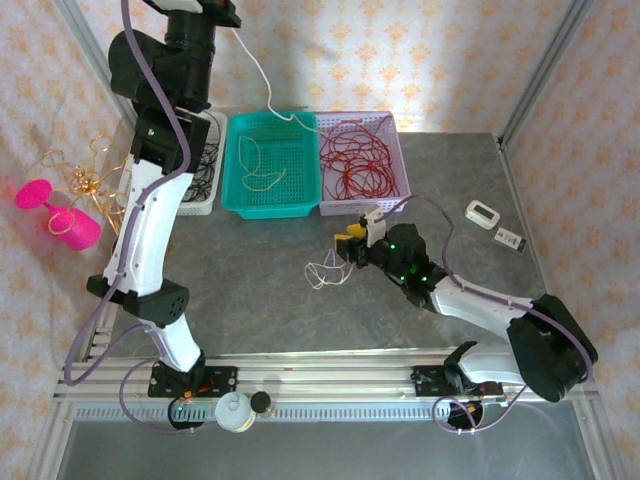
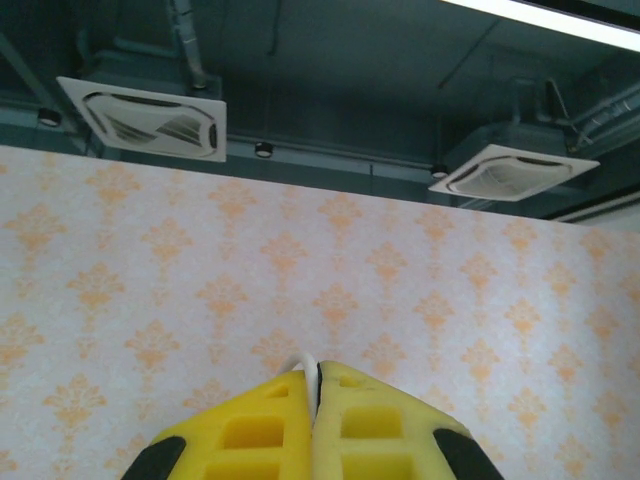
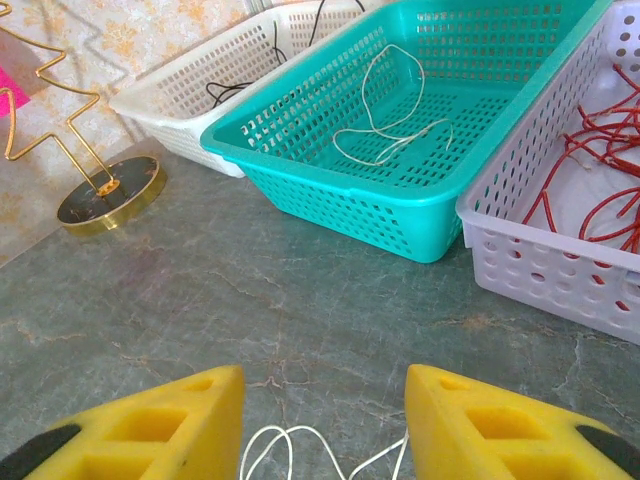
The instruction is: Untangle the cables
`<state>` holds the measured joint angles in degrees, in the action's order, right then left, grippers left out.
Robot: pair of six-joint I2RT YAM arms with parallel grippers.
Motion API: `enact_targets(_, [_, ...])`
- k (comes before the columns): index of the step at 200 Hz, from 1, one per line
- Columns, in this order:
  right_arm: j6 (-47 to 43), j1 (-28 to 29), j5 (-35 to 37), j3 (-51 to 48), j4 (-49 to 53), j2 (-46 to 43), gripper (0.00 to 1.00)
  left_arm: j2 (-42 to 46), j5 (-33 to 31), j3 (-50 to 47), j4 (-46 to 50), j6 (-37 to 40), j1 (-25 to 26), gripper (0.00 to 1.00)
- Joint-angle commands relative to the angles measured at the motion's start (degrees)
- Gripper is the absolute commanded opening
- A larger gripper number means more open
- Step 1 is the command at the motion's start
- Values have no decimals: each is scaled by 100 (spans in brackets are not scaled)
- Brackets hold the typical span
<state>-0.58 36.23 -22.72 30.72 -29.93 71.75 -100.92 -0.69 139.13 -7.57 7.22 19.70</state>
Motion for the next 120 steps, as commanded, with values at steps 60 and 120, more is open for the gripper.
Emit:
enact_targets(60, [58, 16, 26, -165, 313, -341, 47, -93, 402, -3707, -1916, -1164, -427, 0])
enact_targets(120, [915, -48, 717, 224, 1372, -168, 48, -800, 216, -4842, -1686, -1903, -432, 0])
